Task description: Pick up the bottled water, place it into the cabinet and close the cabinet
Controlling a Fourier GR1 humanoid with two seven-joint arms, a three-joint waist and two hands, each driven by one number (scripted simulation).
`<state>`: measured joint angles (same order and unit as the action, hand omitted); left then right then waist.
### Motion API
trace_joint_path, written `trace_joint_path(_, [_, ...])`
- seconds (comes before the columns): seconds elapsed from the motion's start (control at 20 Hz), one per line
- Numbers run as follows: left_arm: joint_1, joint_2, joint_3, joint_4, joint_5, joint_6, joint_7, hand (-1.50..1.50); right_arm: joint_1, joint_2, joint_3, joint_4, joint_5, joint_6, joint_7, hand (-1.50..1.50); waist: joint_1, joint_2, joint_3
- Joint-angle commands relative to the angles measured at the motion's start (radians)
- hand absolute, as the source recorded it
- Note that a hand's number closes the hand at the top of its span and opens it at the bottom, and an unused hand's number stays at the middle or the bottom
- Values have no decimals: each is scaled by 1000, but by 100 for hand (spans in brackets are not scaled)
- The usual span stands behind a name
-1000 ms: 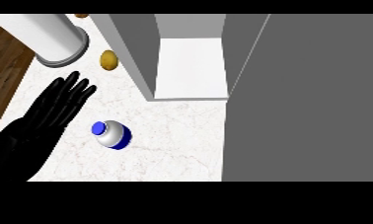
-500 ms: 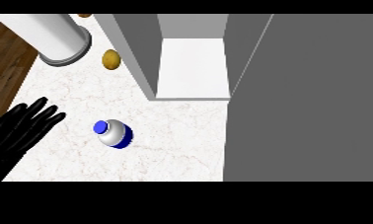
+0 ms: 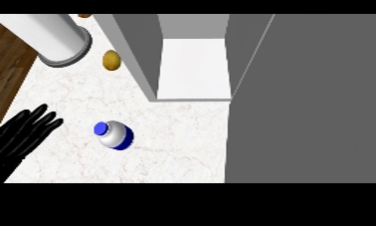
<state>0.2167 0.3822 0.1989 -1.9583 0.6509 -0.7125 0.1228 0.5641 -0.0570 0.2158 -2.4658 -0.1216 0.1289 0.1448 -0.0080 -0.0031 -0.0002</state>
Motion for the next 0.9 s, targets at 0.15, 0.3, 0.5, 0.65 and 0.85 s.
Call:
trace_joint_path(0.15, [-85, -44, 41, 136, -123, 0, -46, -150, 114, -22, 37, -185, -5, 9, 33, -150, -8, 1, 0])
trace_joint_path(0.3, [-60, -149, -6, 132, -297, 22, -119, -150, 79, -22, -11, -123, -25, 9, 0, -150, 1, 2, 0])
trace_joint_path(0.5, [-138, -143, 6, 339, -412, -17, -234, -150, 197, -48, 3, -174, -22, 51, -50, -150, -13, 2, -1])
trace_joint_path(0.65, [-219, -165, -17, 473, -493, 5, -292, -150, 209, -33, 56, -149, 29, 38, -85, -150, -16, 4, -1])
trace_joint_path(0.85, [-233, -140, 4, 606, -555, -16, -409, -150, 316, -43, 93, -107, 78, 77, -211, -150, -17, 0, -1])
